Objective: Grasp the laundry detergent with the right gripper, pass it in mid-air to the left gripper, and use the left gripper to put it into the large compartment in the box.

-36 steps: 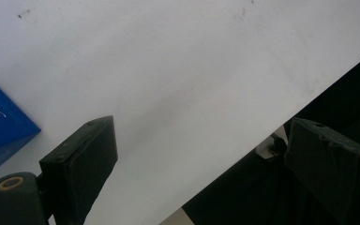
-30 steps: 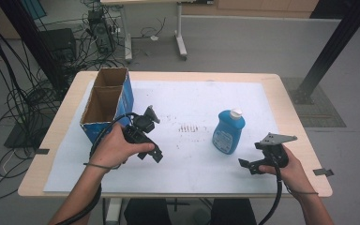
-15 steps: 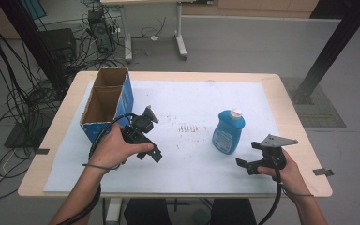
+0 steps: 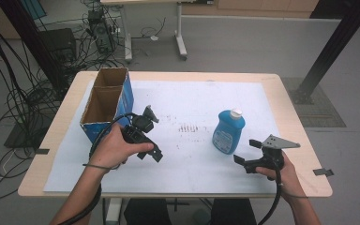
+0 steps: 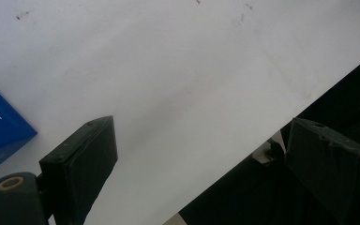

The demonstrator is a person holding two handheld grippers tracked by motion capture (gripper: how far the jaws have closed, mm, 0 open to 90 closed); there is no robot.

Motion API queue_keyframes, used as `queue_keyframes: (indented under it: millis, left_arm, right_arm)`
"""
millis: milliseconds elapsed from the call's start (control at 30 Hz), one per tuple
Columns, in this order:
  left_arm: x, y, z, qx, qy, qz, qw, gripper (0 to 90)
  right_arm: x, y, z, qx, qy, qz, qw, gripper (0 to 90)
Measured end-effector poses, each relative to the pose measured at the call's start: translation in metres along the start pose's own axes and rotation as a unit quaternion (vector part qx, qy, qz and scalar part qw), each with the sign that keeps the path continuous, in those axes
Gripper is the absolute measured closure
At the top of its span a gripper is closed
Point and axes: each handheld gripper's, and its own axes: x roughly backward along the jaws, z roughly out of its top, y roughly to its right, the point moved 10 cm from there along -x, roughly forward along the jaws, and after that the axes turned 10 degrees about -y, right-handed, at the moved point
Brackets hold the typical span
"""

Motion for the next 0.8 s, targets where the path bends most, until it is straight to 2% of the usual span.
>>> queue_keyframes:
  millis: [33, 333, 800]
  left_arm:
    - [0.0002, 0.0001, 0.0001, 0.000, 0.000, 0.000, 1.0000, 9.8]
    - [0.0026, 0.0005, 0.0013, 0.000, 0.005, -0.002, 1.0000, 9.8]
    - [0.0046, -0.0005, 0.0012, 0.001, 0.006, -0.001, 1.0000, 9.8]
  right_arm:
    - [-0.0001, 0.0003, 0.0019, -0.001, 0.009, -0.001, 1.0000, 3.3]
    - [-0.0014, -0.0013, 0.0060, -0.001, 0.028, 0.003, 0.9996, 3.1]
    - [-0.0019, -0.0017, 0.0086, -0.004, 0.037, 0.000, 0.9993, 3.0]
